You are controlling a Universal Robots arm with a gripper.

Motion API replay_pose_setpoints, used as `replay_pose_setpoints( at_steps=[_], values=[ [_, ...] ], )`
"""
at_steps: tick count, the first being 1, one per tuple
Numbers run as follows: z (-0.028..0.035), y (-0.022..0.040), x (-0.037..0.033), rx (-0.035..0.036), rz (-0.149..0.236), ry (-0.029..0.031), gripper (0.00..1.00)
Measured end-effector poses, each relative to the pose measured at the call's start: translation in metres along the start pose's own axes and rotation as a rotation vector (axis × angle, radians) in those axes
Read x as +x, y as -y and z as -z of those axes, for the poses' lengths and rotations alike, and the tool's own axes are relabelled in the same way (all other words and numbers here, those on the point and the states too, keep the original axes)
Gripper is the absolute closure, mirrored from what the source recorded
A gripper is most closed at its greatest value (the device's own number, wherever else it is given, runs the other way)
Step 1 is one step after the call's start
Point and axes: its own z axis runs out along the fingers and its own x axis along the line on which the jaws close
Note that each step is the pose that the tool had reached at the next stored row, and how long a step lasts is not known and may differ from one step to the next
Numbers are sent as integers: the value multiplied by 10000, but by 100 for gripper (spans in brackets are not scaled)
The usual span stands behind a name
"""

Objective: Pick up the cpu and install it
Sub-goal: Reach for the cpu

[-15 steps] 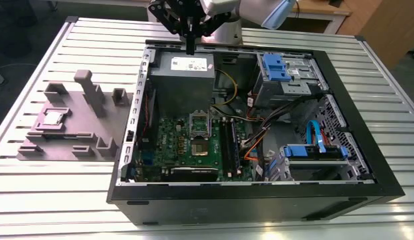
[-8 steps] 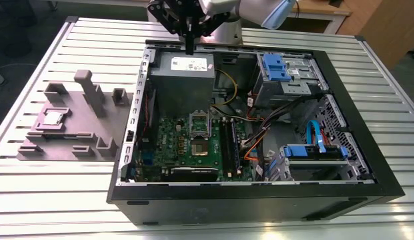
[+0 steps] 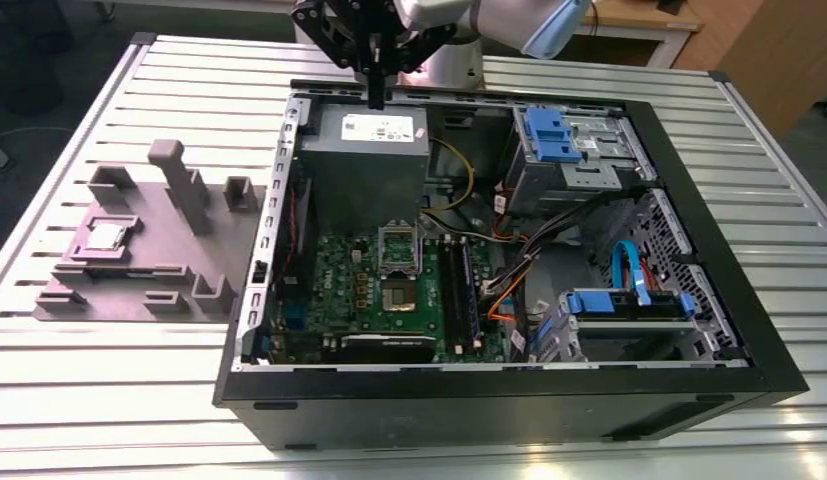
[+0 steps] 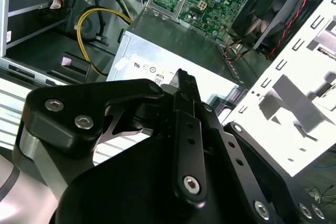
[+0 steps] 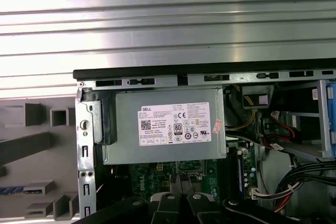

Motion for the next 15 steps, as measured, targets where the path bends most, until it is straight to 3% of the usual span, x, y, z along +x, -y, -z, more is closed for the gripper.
replay_pose_setpoints(
  at_steps=[15],
  values=[
    [1,3,42,0,0,0,89]
  ],
)
